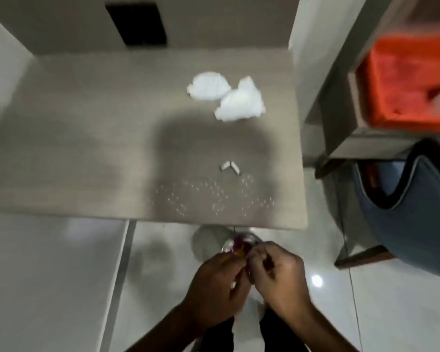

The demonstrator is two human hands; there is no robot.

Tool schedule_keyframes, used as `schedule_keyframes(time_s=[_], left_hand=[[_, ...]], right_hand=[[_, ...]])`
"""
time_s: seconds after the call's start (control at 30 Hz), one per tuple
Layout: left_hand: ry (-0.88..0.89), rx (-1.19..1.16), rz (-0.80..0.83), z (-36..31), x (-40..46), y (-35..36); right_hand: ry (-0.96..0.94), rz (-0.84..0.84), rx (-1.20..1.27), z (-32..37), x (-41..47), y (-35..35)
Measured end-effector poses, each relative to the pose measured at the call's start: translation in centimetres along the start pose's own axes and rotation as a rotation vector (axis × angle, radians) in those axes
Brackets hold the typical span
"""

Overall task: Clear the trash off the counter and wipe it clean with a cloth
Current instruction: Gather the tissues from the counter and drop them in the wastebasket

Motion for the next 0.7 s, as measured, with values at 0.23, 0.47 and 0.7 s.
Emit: schedule_keyframes(time_s=[0.23, 0.47, 0.7], left_hand=[[0.012, 0.117, -0.364, -1.9, 11.3, -15.5], [-0.083, 0.56, -0.22, 2.3, 23.1, -16.9], [-0.117, 0.916, 0.133, 5.9, 33.8, -12.5]], right_hand=[[-0.257, -0.29, -0.258, 14.1, 14.9, -7.7], [-0.104, 0.258, -0.873, 10.4, 30.4, 0.0], [-0.01, 0.17, -0.813, 8.1, 29.6, -1.2]])
Point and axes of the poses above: each hand's wrist, its own x-axis towards the middle knuckle, its own y-axis out of the palm, z = x × y, the point moved 10 cm from there along x, towards the middle knuckle, and after that the axes turned 9 degrees about -y, right-handed, at the moved point
